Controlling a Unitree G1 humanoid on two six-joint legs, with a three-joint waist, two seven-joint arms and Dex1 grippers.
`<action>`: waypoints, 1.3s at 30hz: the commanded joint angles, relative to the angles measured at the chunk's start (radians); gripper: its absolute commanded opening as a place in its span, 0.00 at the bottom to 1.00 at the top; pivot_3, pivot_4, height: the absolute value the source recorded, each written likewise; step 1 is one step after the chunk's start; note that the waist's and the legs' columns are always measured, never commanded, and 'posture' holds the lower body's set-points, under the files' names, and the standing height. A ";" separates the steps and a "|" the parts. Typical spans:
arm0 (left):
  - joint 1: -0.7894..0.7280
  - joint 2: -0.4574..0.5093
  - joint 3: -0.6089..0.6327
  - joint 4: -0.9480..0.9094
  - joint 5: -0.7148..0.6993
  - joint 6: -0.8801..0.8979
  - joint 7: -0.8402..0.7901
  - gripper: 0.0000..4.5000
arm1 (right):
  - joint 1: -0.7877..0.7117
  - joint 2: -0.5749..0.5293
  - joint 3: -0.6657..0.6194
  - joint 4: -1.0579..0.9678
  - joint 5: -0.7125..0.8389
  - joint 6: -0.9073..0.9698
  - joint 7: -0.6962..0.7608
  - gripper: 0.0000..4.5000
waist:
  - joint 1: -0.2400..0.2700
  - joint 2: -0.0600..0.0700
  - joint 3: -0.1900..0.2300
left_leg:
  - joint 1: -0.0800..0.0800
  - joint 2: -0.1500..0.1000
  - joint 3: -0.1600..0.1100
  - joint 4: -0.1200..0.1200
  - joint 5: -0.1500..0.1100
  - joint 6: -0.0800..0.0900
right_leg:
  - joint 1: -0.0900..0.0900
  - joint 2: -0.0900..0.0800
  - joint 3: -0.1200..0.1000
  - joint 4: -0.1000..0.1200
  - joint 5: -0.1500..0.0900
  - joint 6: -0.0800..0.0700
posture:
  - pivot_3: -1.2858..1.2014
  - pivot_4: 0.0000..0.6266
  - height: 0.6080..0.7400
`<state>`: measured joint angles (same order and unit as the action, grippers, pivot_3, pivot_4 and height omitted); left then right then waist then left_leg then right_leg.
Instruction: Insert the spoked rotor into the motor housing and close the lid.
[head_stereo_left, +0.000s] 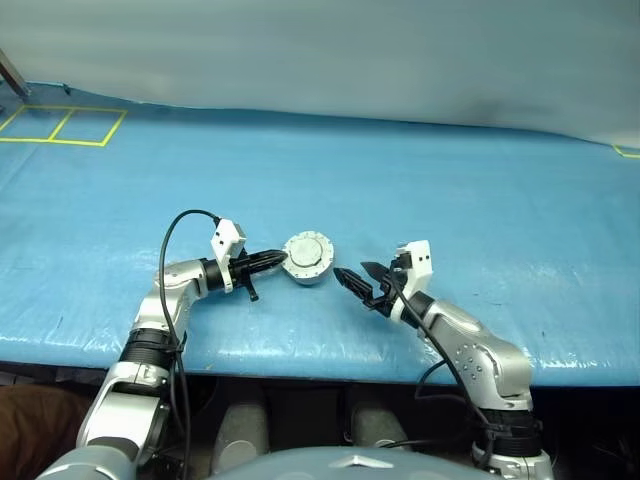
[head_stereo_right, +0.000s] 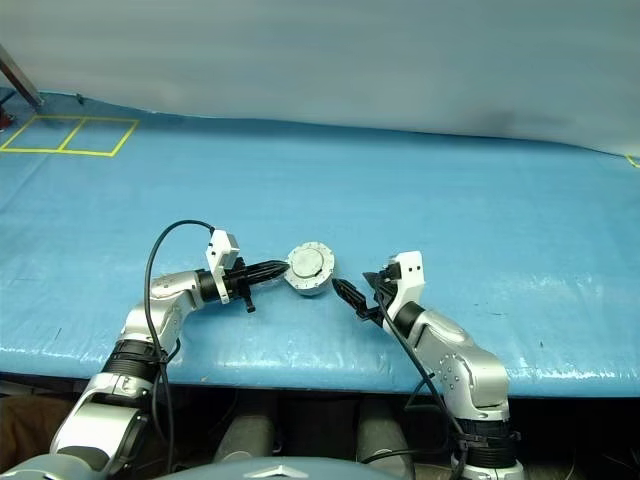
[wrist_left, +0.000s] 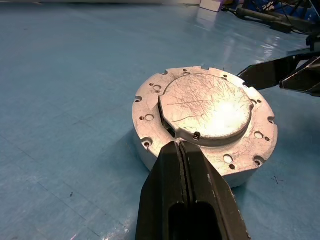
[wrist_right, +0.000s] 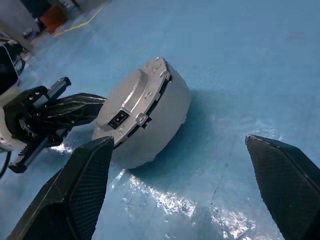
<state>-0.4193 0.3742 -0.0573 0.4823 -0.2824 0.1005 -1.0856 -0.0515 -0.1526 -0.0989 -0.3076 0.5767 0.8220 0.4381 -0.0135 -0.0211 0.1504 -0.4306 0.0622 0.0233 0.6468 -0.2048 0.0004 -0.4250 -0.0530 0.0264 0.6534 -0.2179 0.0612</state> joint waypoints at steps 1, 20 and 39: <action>0.018 -0.001 -0.010 -0.009 0.013 0.005 0.002 0.00 | -0.001 0.025 -0.062 -0.014 0.090 0.033 -0.026 0.99 | 0.000 0.000 0.000 | 0.000 0.000 0.000 0.000 0.000 0.000 | 0.000 0.000 0.000 0.000 0.000 0.000 | 0.52 0.24 1.00; 0.019 -0.005 0.000 -0.001 0.013 -0.012 0.017 0.00 | -0.019 0.128 -0.132 0.036 0.347 0.127 -0.171 0.99 | 0.000 0.000 0.000 | -0.002 0.000 -0.001 -0.002 0.000 0.000 | 0.001 0.000 -0.001 -0.006 0.001 0.001 | 0.52 0.24 1.00; 0.018 -0.002 0.005 0.000 0.016 -0.026 0.028 0.00 | -0.100 0.212 -0.117 0.204 0.353 0.080 -0.175 0.99 | -0.002 0.000 0.000 | -0.003 0.000 -0.001 -0.002 0.000 0.000 | 0.001 0.000 -0.001 -0.008 0.002 0.003 | 0.52 0.24 1.00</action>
<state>-0.4073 0.3736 -0.0494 0.4800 -0.2809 0.0771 -1.0639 -0.1349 0.0462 -0.2195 -0.0947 0.9108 0.9176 0.2555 -0.0153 -0.0207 0.1505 -0.4339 0.0622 0.0227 0.6443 -0.2048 0.0005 -0.4240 -0.0529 0.0254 0.6458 -0.2155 0.0640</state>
